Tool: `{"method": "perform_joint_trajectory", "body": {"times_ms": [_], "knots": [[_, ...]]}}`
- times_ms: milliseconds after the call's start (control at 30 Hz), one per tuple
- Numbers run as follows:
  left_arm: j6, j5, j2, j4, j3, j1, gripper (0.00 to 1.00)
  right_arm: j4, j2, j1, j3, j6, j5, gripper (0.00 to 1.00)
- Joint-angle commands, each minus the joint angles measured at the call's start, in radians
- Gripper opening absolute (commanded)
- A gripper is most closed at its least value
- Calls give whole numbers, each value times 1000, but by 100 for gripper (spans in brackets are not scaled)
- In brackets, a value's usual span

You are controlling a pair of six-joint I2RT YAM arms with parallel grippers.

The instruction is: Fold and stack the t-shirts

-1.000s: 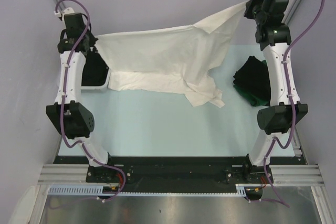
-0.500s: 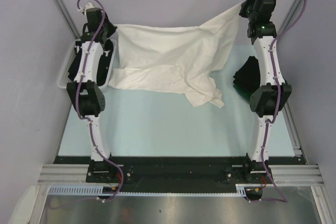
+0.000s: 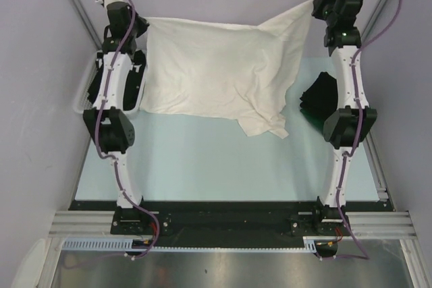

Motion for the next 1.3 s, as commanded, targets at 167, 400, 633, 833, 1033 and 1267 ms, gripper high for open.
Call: {"method": "perform_joint_trajectory", "body": {"times_ms": [167, 400, 633, 833, 1033, 1267], "knots": [[190, -165, -851, 124, -780, 11, 0, -262, -625, -9, -275, 85, 55, 0], [255, -383, -1161, -51, -1074, -324, 0, -473, -960, -11, -920, 269, -66, 0], [78, -301, -1405, -582, -1194, -325, 0, -845, -1025, -49, -1060, 319, -137, 0], [39, -315, -1474, -840, -1120, -325, 0, -1046, -1028, -108, -1080, 282, -269, 0], [-33, -234, -1526, -1003, -1142, -325, 0, -1155, -1051, -132, -1129, 265, -417, 0], [108, -338, -1424, -901, -985, -325, 0, -1088, -964, -181, -860, 247, -315, 0]]}}
